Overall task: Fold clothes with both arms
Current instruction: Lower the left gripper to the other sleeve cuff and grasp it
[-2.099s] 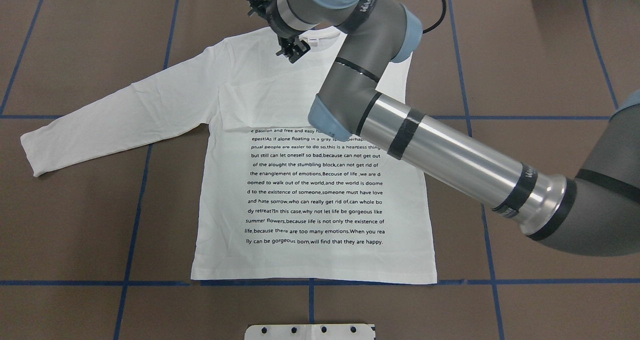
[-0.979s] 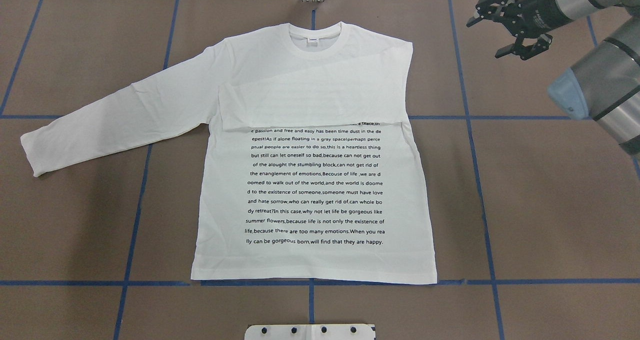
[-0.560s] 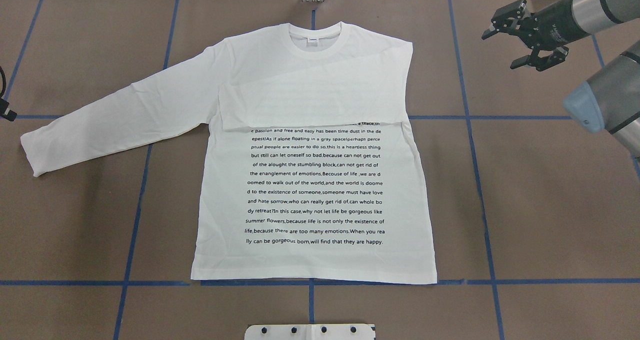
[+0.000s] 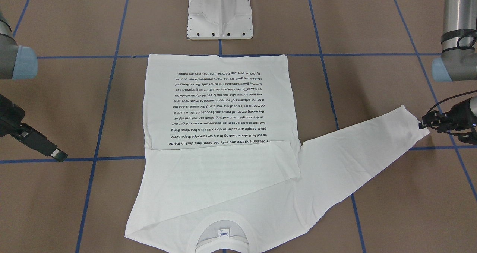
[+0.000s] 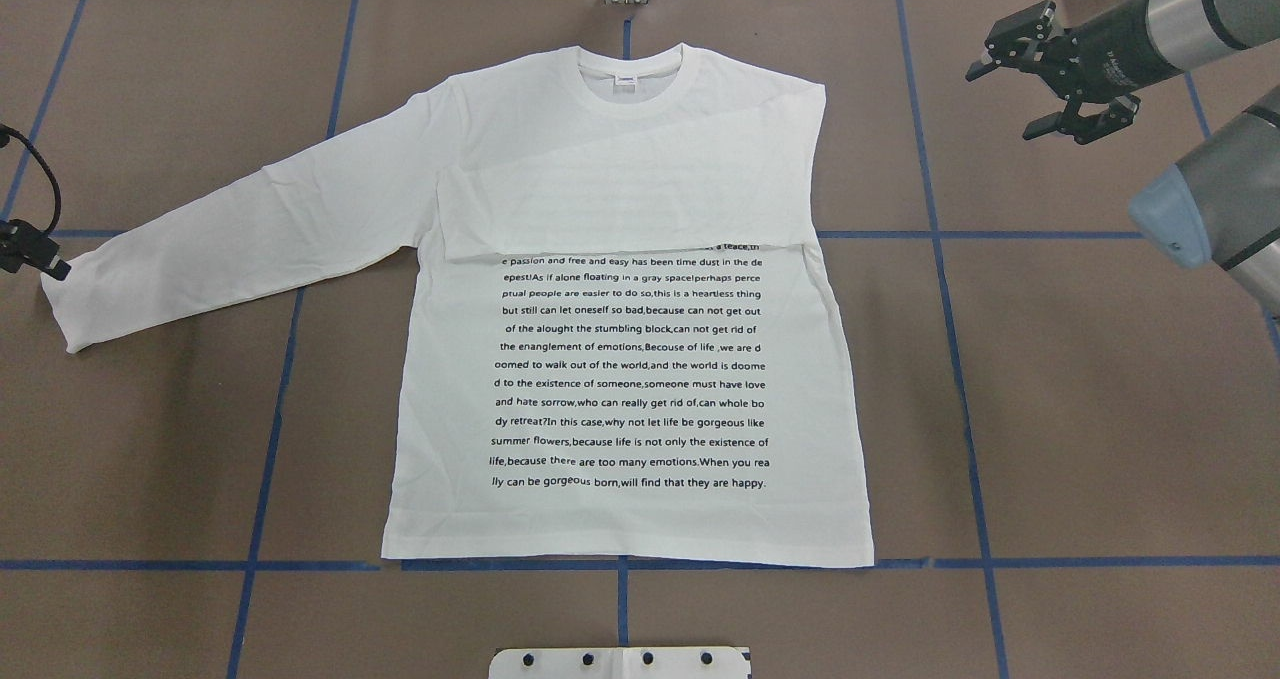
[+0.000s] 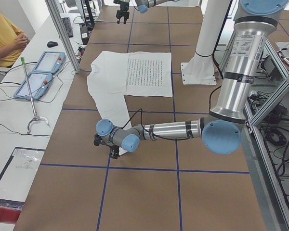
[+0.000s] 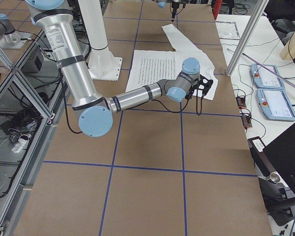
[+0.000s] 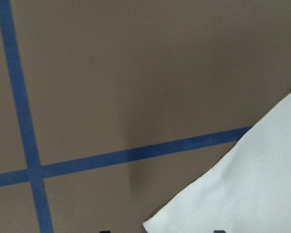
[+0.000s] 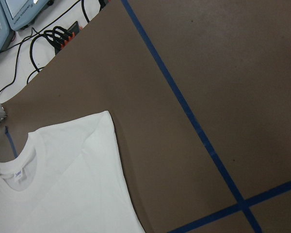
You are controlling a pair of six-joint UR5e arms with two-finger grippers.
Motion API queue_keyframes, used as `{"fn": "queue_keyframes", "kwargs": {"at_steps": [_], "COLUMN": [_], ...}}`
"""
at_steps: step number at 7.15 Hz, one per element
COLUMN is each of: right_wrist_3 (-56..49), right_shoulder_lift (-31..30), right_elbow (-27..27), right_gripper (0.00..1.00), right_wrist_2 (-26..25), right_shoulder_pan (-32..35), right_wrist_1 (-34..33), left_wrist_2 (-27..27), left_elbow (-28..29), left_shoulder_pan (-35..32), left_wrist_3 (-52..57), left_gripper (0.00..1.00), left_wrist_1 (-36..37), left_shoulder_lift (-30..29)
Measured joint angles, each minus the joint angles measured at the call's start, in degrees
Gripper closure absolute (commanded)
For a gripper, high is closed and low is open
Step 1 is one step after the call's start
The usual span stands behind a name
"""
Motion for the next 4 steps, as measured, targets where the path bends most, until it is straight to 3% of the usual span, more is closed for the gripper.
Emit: {"fn": "queue_keyframes", "kwargs": {"at_steps": [4], "right_wrist_3": [0.0], "right_shoulder_lift": [0.1], "right_elbow": [0.1], "right_gripper": [0.00], "right_wrist_2": [-0.1], "right_shoulder_pan": [0.0], "right_wrist_1": [0.0], "left_wrist_2": [0.2], "left_elbow": [0.8], "left_shoulder_pan": [0.5], "left_wrist_3": [0.4], "left_gripper": [0.43], "left_wrist_1": [-0.3], "left_shoulder_lift": [0.0]}}
